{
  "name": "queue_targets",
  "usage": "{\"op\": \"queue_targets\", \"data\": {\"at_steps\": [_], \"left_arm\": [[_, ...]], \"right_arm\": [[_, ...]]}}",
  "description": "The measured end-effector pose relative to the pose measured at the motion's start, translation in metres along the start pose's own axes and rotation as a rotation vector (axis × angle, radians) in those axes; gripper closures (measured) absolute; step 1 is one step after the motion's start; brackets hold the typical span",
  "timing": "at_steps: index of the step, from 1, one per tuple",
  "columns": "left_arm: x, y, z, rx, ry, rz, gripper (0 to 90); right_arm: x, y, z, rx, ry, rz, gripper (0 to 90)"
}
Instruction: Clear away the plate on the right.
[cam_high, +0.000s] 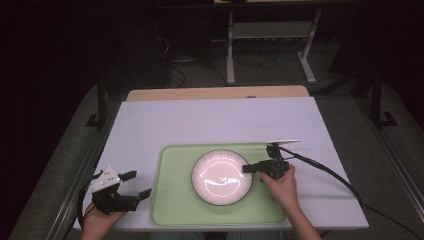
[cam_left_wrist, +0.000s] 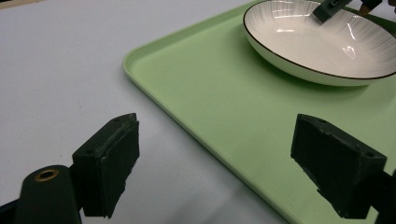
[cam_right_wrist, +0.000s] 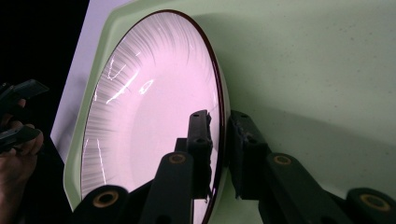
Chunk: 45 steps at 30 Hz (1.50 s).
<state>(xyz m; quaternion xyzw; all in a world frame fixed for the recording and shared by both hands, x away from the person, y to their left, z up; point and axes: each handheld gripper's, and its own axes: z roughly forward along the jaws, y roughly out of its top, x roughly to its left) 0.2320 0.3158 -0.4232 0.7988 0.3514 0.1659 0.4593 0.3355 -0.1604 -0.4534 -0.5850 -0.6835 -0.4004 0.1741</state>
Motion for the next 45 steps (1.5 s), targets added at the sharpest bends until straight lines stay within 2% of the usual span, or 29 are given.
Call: {"op": "queue_targets", "data": {"at_steps": [7, 11, 17, 24, 28, 31, 37, 39, 45], "left_arm": [[0.000, 0.000, 0.000, -0.001, 0.000, 0.000, 15.2], [0.000, 0.000, 0.000, 0.001, 0.001, 0.001, 15.2], [0.000, 0.000, 0.001, 0.004, -0.001, 0.001, 15.2], [0.000, 0.000, 0.001, 0.005, 0.000, 0.003, 15.2], [0.000, -0.001, 0.001, 0.006, 0.000, 0.003, 15.2], [0.000, -0.001, 0.001, 0.007, 0.000, 0.002, 15.2], [0.000, -0.001, 0.002, 0.011, 0.000, 0.003, 15.2], [0.000, -0.001, 0.002, 0.012, 0.000, 0.003, 15.2], [0.000, -0.001, 0.003, 0.012, 0.001, 0.001, 15.2]], "right_arm": [[0.001, -0.001, -0.002, -0.020, -0.002, -0.032, 73.6], [0.004, 0.000, -0.010, -0.061, -0.005, -0.057, 69.7], [0.007, 0.002, -0.024, -0.120, -0.023, -0.114, 58.7], [0.008, -0.001, -0.039, -0.199, -0.074, -0.220, 46.3], [0.009, -0.004, -0.046, -0.240, -0.102, -0.287, 42.8], [0.008, -0.006, -0.052, -0.253, -0.103, -0.303, 41.8], [0.003, -0.011, -0.066, -0.302, -0.141, -0.359, 37.4], [0.002, -0.014, -0.073, -0.335, -0.179, -0.411, 34.8], [-0.001, -0.021, -0.086, -0.386, -0.241, -0.497, 29.5]]}}
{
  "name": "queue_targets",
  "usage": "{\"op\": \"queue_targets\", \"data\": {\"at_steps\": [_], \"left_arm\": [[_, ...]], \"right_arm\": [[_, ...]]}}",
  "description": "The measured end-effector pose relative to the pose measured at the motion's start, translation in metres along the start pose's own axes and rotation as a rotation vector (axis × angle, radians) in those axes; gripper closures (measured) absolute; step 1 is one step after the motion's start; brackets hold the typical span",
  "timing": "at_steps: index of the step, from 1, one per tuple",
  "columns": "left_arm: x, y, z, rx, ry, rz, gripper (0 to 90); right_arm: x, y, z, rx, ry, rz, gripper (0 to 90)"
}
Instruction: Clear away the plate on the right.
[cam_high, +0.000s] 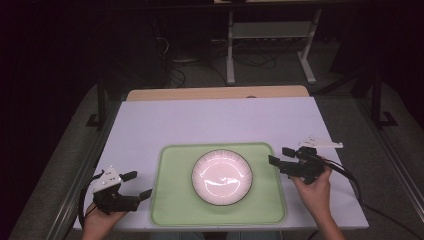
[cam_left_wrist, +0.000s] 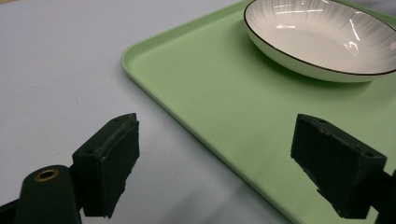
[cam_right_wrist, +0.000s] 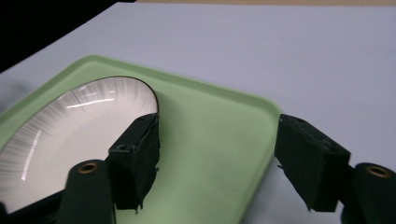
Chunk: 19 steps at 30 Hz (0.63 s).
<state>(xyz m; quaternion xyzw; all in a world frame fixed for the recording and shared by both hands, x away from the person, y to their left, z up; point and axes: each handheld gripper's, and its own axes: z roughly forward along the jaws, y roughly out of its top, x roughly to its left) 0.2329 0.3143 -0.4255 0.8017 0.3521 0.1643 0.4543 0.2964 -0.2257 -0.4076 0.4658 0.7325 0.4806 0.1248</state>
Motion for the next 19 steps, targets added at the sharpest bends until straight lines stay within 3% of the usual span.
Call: {"op": "queue_targets", "data": {"at_steps": [3, 11, 16, 19], "left_arm": [[0.000, 0.000, 0.000, 0.000, -0.001, 0.001, 15.2], [0.000, 0.000, 0.002, 0.004, -0.004, -0.001, 15.2], [0.000, 0.000, 0.001, 0.004, -0.003, 0.000, 15.2], [-0.001, 0.000, 0.001, 0.002, -0.003, 0.005, 15.2]], "right_arm": [[-0.003, -0.003, -0.009, -0.017, -0.041, -0.039, 28.3], [-0.016, -0.014, -0.035, -0.048, -0.094, -0.079, 26.0], [-0.020, -0.030, -0.046, -0.070, -0.130, -0.080, 25.9], [-0.021, -0.039, -0.051, -0.058, -0.128, -0.057, 26.0]]}}
